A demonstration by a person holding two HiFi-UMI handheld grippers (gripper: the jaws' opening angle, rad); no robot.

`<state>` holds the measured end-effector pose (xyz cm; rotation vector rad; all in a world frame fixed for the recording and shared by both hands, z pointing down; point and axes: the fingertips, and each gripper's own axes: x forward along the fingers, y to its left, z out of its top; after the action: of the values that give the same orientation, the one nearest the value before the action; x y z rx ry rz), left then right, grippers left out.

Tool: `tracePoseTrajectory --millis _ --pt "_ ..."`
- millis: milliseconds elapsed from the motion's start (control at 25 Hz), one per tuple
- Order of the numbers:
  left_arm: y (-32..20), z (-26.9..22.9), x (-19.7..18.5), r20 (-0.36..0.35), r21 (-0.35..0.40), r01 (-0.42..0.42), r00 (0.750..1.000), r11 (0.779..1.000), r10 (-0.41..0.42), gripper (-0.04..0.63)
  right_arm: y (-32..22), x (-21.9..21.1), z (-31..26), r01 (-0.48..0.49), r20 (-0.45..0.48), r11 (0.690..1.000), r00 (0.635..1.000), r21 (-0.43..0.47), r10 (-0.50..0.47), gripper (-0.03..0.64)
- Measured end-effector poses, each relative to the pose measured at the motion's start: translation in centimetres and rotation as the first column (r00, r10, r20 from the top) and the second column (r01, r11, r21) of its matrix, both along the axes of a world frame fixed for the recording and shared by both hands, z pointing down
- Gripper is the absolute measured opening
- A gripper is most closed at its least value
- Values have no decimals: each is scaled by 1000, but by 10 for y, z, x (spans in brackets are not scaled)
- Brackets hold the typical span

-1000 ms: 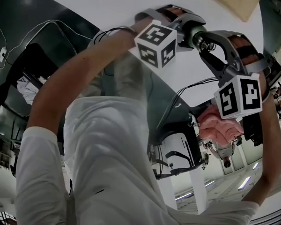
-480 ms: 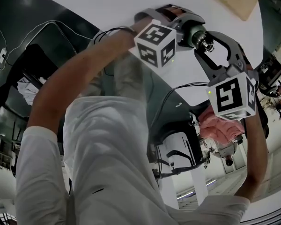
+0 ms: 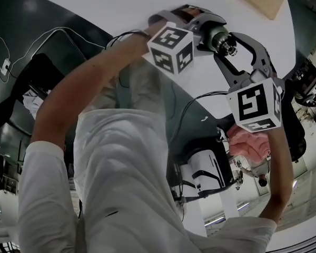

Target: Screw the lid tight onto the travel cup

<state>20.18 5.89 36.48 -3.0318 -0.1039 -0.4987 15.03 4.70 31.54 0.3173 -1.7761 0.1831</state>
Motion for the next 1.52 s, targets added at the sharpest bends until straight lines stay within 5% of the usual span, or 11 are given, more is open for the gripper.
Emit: tracePoseTrajectory --millis 160,320,520,560,640,880,1040,1200,1520 --pt "2 -2 -5 29 -19 -4 1000 1000 5 359 3 2 -9 -25 33 997 999 72 23 258" --pt "0 -21 -25 23 -61 62 998 996 -60 359 8 5 -28 -150 136 983 981 104 135 258" --pt "-2 -49 -59 54 -139 152 988 979 -146 357 17 18 -56 -357 267 922 913 149 310 256" --pt "-2 -55 -64 63 -157 169 985 973 -161 353 17 23 -63 -404 294 901 890 156 348 254" --pt "-2 -70 -73 80 -182 209 977 961 -198 158 20 34 -78 -496 342 848 842 185 417 178" --pt "2 -120 -110 133 -216 348 936 912 -326 20 27 53 -134 -730 497 617 668 294 554 35" --pt "7 -153 -126 161 -246 436 899 866 -407 5 37 61 -177 -810 575 473 582 347 575 12" --pt "-4 -187 -141 176 -264 502 864 824 -471 3 44 59 -213 -862 671 359 505 358 543 11" --pt "-18 -271 -165 52 -230 595 798 770 -601 2 75 61 -265 -889 763 221 458 401 457 0"
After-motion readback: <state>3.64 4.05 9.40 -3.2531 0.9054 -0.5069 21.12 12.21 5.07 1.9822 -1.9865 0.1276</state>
